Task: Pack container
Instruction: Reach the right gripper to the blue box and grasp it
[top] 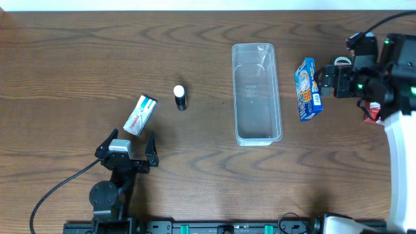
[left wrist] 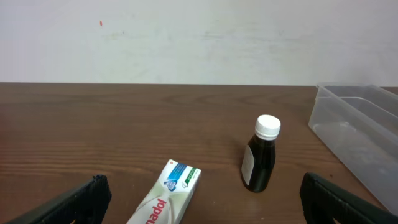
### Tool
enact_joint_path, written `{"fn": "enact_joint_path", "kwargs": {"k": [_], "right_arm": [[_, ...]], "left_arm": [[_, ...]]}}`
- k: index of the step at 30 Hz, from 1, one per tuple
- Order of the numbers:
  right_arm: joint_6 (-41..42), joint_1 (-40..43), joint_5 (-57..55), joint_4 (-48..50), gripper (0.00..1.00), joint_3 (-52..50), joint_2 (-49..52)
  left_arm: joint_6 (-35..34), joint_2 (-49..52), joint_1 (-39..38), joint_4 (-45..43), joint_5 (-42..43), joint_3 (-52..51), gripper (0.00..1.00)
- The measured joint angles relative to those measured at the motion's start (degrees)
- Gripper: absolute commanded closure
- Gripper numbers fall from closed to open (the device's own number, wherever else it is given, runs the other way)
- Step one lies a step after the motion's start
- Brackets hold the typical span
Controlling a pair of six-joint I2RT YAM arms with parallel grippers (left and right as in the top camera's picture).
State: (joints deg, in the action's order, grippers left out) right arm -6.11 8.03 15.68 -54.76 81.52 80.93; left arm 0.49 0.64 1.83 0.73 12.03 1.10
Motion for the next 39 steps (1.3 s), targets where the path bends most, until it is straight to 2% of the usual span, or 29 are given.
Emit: {"fn": "enact_joint_path", "kwargs": {"k": [16,28,39], "right_arm": [[-7.4,0.0,-0.3,0.2,0.01,0.1,16.6],[-8.3,0.0,-3.7,6.5,0.02,0.1,23.5],[-8.5,-1.0,-5.0,13.5,0.10,0.1,29.3]], "left_arm": [[0.0,0.0,0.0,0.0,0.0,0.0,0.02],[0.0,0.0,0.0,0.0,0.0,0.0,0.02],[0.0,0.0,0.0,0.0,0.0,0.0,0.02]]}}
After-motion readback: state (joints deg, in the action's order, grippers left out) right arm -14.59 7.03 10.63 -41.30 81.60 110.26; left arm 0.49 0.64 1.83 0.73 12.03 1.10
